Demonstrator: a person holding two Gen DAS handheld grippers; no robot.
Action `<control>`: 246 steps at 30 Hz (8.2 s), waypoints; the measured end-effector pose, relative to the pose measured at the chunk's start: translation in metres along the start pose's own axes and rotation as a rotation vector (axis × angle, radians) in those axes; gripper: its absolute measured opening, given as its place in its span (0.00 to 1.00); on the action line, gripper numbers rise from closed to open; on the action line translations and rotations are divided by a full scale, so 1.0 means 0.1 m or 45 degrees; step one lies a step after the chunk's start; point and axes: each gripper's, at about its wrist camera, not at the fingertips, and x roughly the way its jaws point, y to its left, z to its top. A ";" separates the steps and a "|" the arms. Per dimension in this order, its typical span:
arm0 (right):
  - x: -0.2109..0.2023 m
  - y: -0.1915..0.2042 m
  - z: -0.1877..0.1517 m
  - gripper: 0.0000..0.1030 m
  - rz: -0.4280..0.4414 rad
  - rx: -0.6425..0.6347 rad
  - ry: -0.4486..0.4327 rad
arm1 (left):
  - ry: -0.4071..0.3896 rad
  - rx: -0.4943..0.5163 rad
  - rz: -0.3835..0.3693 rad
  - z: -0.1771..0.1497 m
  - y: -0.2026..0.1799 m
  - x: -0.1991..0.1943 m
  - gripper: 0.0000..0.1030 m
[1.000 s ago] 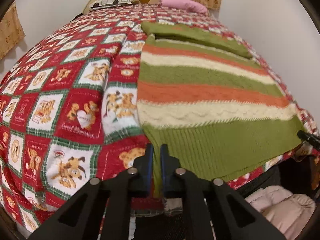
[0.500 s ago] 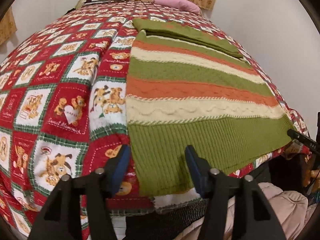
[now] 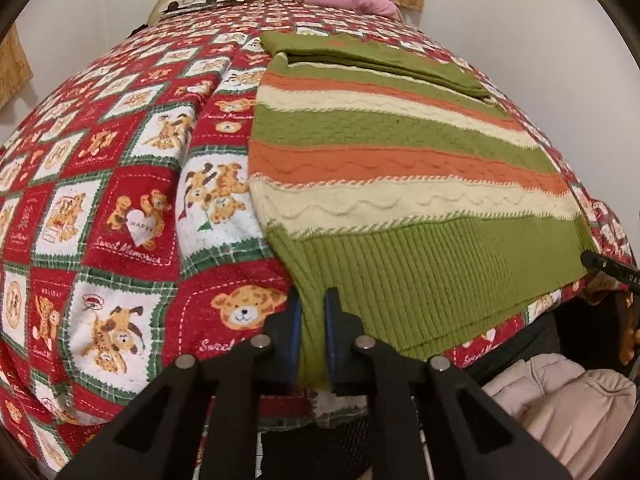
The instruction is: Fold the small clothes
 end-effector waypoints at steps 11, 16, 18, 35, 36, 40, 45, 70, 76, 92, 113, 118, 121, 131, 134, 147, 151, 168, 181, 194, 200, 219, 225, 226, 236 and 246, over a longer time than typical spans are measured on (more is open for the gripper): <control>-0.05 0.01 0.03 0.08 0.038 -0.001 0.009 | 0.005 -0.021 -0.050 0.08 0.06 -0.10 0.06; -0.25 -0.03 0.20 0.07 0.205 0.080 -0.055 | 0.002 -0.104 -0.178 0.17 0.16 -0.19 0.04; -0.32 -0.05 0.31 0.07 0.269 0.110 -0.092 | -0.044 -0.111 -0.233 0.27 0.15 -0.31 0.04; 0.25 -0.43 1.71 0.06 0.195 0.327 -0.247 | -0.088 -0.094 -0.091 1.50 0.02 0.26 0.04; 0.37 -0.49 1.75 0.06 0.168 0.342 -0.236 | -0.076 -0.090 -0.066 1.55 0.03 0.36 0.04; 0.69 -0.54 1.78 0.07 0.096 0.347 -0.195 | -0.031 -0.028 -0.006 1.62 0.04 0.66 0.13; 0.77 -0.57 1.76 0.08 0.088 0.352 -0.215 | -0.040 -0.045 -0.105 1.57 0.19 0.56 0.30; 0.80 -0.49 1.71 0.10 0.033 0.332 -0.241 | -0.112 0.203 -0.133 1.51 -0.03 0.83 0.56; 0.83 -0.49 1.70 0.10 0.033 0.335 -0.253 | -0.105 0.183 -0.152 1.44 -0.01 0.78 0.57; 0.28 -0.57 1.76 0.48 0.127 0.342 -0.465 | -0.173 0.116 -0.185 1.28 -0.04 0.70 0.11; 0.91 0.10 1.76 0.09 -0.400 -0.285 -0.208 | -0.231 0.068 -0.220 1.19 -0.08 0.68 0.10; 0.50 0.18 1.85 0.08 -0.274 -0.194 -0.330 | -0.276 -0.003 -0.266 1.22 -0.02 0.46 0.09; 0.35 0.34 1.95 0.08 -0.295 -0.245 -0.385 | -0.290 -0.045 -0.291 1.34 0.04 0.38 0.09; 0.45 0.41 2.57 0.08 -0.303 -0.261 -0.446 | -0.290 -0.193 -0.286 1.85 0.23 0.47 0.09; 0.57 0.38 2.92 0.08 -0.333 -0.278 -0.451 | -0.274 -0.252 -0.294 2.10 0.36 0.55 0.09; 1.80 0.02 4.17 0.08 -0.544 -0.290 -0.435 | -0.269 -0.314 -0.187 3.12 0.53 1.37 0.09; 2.30 -0.25 4.19 0.08 -0.614 -0.258 -0.348 | -0.179 -0.353 -0.108 3.14 0.55 1.87 0.09; 1.52 -0.15 3.83 0.20 -0.569 -0.107 -0.491 | -0.243 -0.173 0.254 2.71 0.46 1.16 0.47; 1.53 0.29 2.63 0.20 -0.420 -0.048 -0.271 | -0.232 0.034 0.258 1.75 -0.59 0.89 0.55; 1.66 0.13 2.54 0.20 -0.440 0.012 -0.244 | -0.274 0.066 0.435 1.62 -0.70 1.09 0.66; 1.45 0.41 2.45 0.20 -0.399 -0.091 -0.342 | -0.270 0.024 0.419 1.63 -0.63 1.11 0.75; 1.70 0.39 2.39 0.28 -0.344 -0.122 -0.230 | -0.229 -0.105 0.401 1.60 -0.46 1.03 0.96; 1.70 0.37 2.39 0.29 -0.321 -0.110 -0.237 | -0.298 -0.205 0.368 1.42 -0.33 0.82 0.99; 1.70 0.37 2.39 0.29 -0.319 -0.108 -0.237 | -0.293 -0.231 0.344 1.40 -0.28 0.81 1.00; 1.69 0.35 2.39 0.32 -0.305 -0.102 -0.239 | -0.254 -0.465 0.082 1.35 0.04 0.91 1.00; 1.69 0.35 2.38 0.33 -0.303 -0.100 -0.240 | -0.294 -0.632 -0.168 1.30 0.02 0.81 1.00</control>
